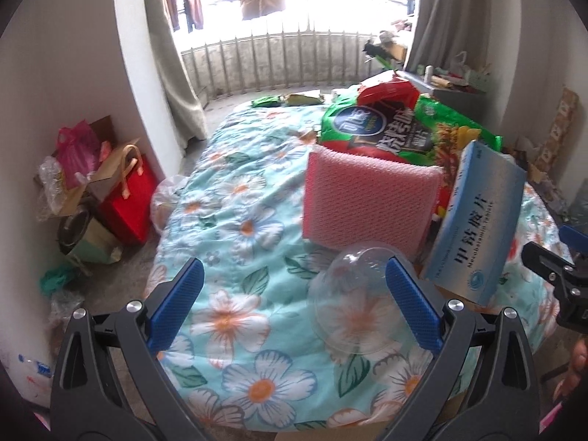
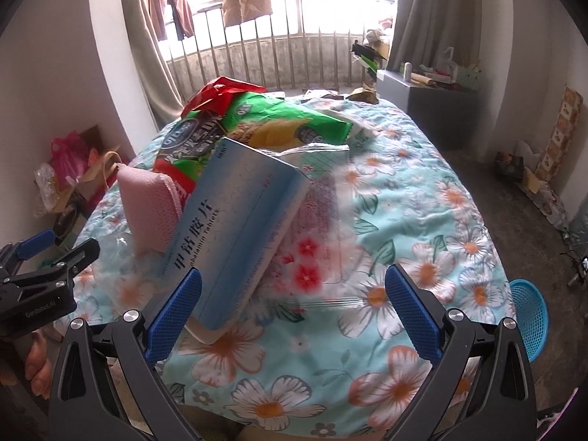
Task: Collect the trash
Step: 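Grasp the blue medicine box with the right tool while the left tool approaches the clear cup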
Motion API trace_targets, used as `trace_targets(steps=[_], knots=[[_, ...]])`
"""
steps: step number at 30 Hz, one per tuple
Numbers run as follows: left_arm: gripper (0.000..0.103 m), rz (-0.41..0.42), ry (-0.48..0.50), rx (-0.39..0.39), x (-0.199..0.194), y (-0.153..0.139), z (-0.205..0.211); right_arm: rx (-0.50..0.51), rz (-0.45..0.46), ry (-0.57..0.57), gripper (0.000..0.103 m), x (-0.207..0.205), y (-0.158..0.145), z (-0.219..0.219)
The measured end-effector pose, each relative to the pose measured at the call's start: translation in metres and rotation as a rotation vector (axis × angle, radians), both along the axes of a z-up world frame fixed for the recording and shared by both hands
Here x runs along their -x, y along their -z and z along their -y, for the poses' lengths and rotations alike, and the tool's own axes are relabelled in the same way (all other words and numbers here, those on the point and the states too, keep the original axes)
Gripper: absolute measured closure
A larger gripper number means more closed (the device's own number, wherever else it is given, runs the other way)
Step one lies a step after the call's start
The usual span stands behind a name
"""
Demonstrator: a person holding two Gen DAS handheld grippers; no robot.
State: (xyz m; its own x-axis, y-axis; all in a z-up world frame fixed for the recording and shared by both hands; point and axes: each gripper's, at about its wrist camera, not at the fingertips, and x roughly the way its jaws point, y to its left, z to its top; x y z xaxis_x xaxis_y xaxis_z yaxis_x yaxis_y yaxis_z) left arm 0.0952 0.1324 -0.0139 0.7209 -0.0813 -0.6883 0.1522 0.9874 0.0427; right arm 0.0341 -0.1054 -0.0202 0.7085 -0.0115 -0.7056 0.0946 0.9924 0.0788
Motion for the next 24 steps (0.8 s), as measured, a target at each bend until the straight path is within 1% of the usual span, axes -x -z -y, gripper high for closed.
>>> trace_targets(steps=[8,12,16,18,20,22,24], knots=[[0.008,0.012,0.055,0.064,0.003,0.002,0.0,-0.083,-0.008,-0.006,0.006,0.007,0.0,0.008],[0.008,0.007,0.064,0.118,0.003,0.0,-0.003,-0.127,-0.005,-0.003,0.006,0.009,0.0,0.015],[0.008,-0.019,0.073,0.196,0.001,0.0,-0.011,-0.169,0.006,-0.013,0.006,0.016,-0.001,0.021],[0.008,-0.031,0.073,0.233,0.001,-0.001,-0.015,-0.201,0.011,-0.025,0.006,0.02,0.0,0.026],[0.008,-0.025,0.069,0.257,0.005,-0.001,-0.019,-0.237,0.019,-0.038,0.006,0.024,0.002,0.032],[0.008,-0.012,0.076,0.255,0.012,-0.001,-0.021,-0.292,0.024,-0.06,0.007,0.027,0.005,0.036],[0.008,0.0,0.094,0.254,0.018,0.0,-0.023,-0.349,0.018,-0.09,0.011,0.025,0.008,0.038]])
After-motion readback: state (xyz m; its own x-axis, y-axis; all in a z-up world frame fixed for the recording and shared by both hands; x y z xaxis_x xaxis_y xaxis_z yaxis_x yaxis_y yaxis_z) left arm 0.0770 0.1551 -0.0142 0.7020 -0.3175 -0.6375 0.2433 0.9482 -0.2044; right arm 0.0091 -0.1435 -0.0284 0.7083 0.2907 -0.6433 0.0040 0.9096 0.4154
